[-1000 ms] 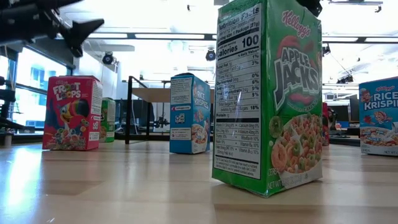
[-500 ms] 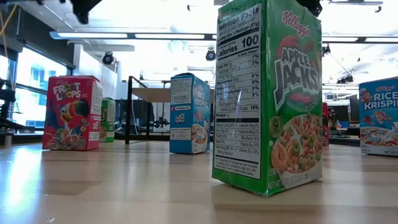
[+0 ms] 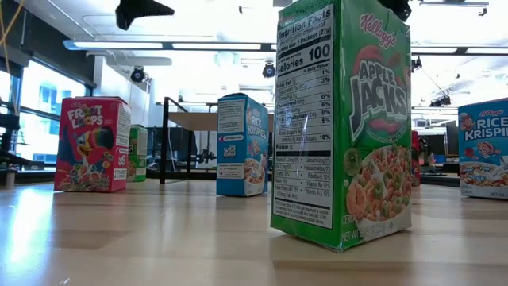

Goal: Stack cereal on shelf
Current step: Put the top left blue cereal box on the shelf

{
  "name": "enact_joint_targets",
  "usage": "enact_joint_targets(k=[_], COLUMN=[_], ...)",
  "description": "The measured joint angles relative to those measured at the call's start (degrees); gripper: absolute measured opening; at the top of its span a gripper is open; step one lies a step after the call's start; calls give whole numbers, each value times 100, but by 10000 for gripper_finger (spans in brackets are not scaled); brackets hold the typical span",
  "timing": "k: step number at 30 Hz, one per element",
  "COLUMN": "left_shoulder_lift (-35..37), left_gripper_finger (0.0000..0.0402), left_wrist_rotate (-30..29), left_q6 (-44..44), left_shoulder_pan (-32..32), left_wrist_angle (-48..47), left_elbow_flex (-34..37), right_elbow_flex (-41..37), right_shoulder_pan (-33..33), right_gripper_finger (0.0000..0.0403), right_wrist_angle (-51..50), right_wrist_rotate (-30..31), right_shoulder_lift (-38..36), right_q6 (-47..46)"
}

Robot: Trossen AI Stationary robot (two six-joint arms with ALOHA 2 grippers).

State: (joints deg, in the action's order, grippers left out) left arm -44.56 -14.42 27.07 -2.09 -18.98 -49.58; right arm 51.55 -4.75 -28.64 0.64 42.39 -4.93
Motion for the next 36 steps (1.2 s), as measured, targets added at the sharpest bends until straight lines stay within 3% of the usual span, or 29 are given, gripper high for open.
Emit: enact_joint_targets(k=[5,17,25,36], left_shoulder_lift=[-620,-1855,-2432,-3162], left_gripper_finger=[270,270,271,271], left_wrist_rotate=[18,11,-200,-243], left_q6=[564,583,635,1725], left_shoulder_pan=[16,127,239,283], left_wrist_angle=[-123,-328,-189,-197], left_elbow_flex=[-454,-1226,-1271,-1271], right_elbow_flex=[0,0,0,0], right_shoulder_pan=[0,-2,-2,-2], right_gripper_finger=[250,250,250,250], right_wrist_angle=[-2,-2,-4,-28], right_wrist_rotate=[-2,-2,-2,-2], right_shoulder_lift=[0,0,0,0], right_q6=[0,0,0,0])
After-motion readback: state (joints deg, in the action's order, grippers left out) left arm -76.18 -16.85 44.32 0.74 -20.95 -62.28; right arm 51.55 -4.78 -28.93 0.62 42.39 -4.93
